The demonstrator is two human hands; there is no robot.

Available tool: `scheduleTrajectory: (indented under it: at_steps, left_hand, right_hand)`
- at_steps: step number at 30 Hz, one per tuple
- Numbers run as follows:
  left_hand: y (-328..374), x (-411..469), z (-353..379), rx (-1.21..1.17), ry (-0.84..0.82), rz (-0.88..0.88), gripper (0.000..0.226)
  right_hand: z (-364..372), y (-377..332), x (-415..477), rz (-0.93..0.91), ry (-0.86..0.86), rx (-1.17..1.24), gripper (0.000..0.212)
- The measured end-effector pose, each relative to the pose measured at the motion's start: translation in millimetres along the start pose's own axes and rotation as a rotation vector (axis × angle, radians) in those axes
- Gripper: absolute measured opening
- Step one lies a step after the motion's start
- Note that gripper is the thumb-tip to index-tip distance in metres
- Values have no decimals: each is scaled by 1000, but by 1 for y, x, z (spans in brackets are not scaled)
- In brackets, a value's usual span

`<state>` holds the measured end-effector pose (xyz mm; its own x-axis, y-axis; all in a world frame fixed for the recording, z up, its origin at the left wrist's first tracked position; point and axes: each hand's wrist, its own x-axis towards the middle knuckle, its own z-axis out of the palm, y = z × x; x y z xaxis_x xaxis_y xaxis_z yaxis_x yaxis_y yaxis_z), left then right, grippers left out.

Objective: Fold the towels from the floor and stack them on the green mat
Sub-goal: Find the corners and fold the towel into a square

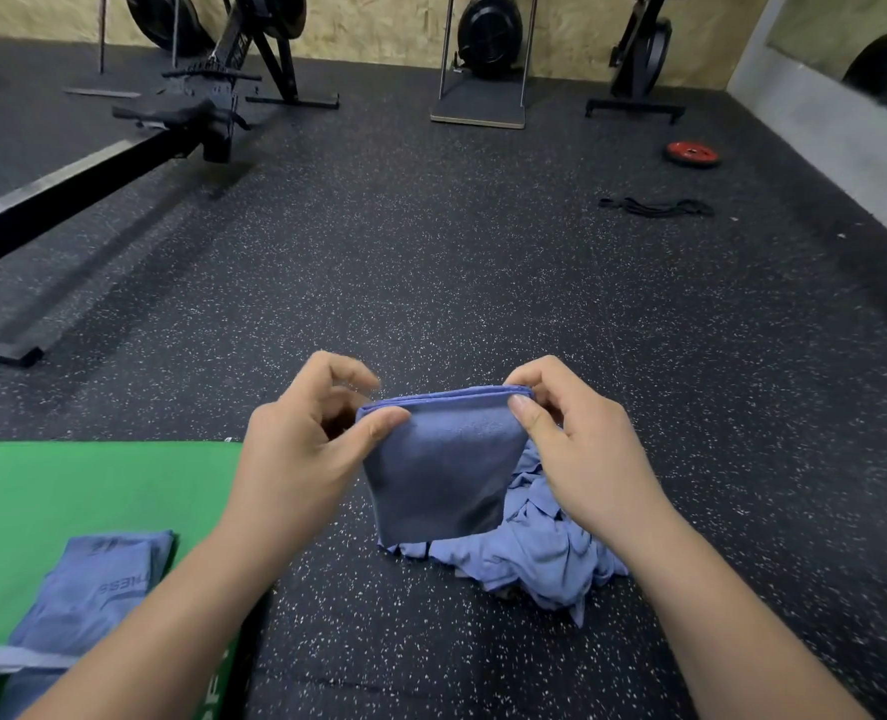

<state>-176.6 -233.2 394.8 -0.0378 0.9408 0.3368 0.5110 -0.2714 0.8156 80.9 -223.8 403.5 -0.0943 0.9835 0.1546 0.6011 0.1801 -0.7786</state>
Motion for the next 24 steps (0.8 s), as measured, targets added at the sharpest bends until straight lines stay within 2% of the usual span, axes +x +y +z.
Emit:
scheduleTrajectory:
  at_steps: [4,8,12,13,17,21,24]
  left_hand:
    - [-4,2,-2,49,-31,16,12]
    - [-4,-1,3,45,-116,40,15]
    - [-4,-6,16,28,-248,48,22]
    - [-3,-8,19,15,-267,43,24]
    - [-3,-10,23,-129,-269,-27,34]
    - [-11,-7,24,-347,-301,-116,49]
    - [-24,-5,24,-357,-403,-143,57]
  right_hand:
    - [-5,-5,-1,52,-72,29,15]
    - [-3,-12,-6,26,-200,-31,19]
    - [15,-16,-13,-65,-341,-123,51]
    - [20,-17,-14,-99,-357,-123,52]
    - [35,-15,-15,-133,-359,-67,21]
    - [37,-10,-12,-190,-296,-54,11]
    - [32,-11,-11,-216,-256,-25,10]
